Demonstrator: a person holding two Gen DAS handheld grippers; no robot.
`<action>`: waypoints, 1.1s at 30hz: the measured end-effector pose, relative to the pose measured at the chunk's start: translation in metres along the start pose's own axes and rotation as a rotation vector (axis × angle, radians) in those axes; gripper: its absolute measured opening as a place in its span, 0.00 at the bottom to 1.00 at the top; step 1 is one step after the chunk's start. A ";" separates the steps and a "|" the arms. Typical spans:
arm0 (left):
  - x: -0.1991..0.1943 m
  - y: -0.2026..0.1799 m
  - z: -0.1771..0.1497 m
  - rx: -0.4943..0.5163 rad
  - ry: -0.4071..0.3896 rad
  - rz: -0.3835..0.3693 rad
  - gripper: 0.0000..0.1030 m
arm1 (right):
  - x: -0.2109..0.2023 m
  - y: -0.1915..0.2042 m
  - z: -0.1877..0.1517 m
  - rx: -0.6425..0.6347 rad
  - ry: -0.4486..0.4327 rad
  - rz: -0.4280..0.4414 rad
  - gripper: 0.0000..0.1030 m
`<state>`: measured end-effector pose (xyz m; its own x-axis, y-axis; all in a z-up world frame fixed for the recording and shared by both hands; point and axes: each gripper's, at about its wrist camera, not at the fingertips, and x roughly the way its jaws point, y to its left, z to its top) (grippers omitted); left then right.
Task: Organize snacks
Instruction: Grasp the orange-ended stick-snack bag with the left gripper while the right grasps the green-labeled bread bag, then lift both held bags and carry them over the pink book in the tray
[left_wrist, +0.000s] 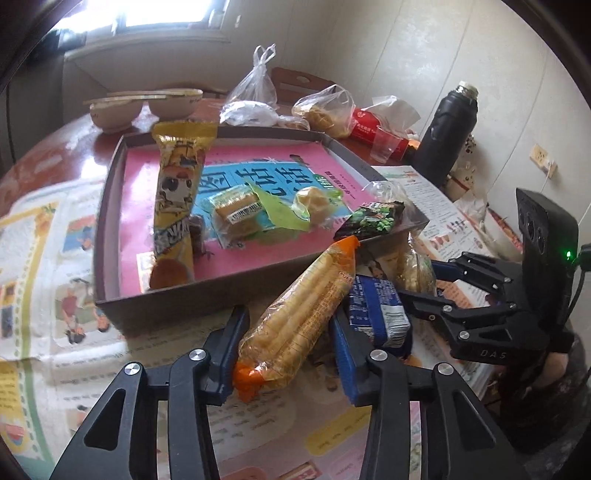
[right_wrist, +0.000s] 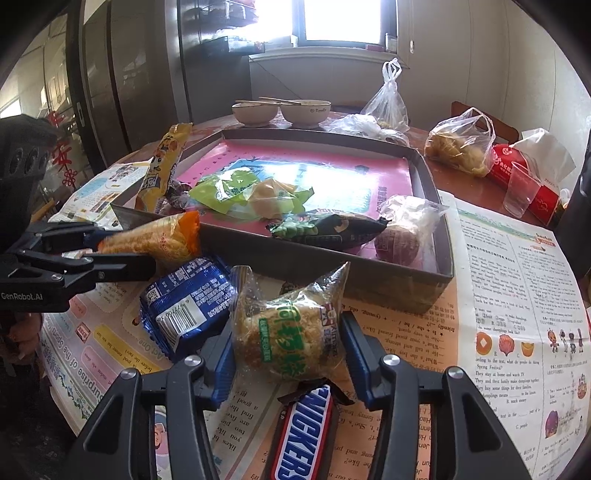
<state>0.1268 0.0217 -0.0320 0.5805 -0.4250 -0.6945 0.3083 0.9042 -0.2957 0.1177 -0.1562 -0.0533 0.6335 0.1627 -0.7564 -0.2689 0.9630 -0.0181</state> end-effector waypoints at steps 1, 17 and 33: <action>0.000 0.001 0.000 -0.024 0.001 -0.020 0.41 | -0.001 -0.002 0.000 0.005 -0.002 0.003 0.50; -0.035 -0.016 0.013 -0.062 -0.102 -0.006 0.22 | -0.038 -0.014 0.018 0.073 -0.107 0.023 0.50; -0.026 -0.005 0.055 -0.091 -0.148 0.105 0.22 | -0.051 -0.019 0.045 0.098 -0.182 0.024 0.50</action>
<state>0.1515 0.0257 0.0242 0.7127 -0.3235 -0.6224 0.1746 0.9412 -0.2893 0.1230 -0.1732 0.0147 0.7506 0.2138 -0.6253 -0.2198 0.9731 0.0688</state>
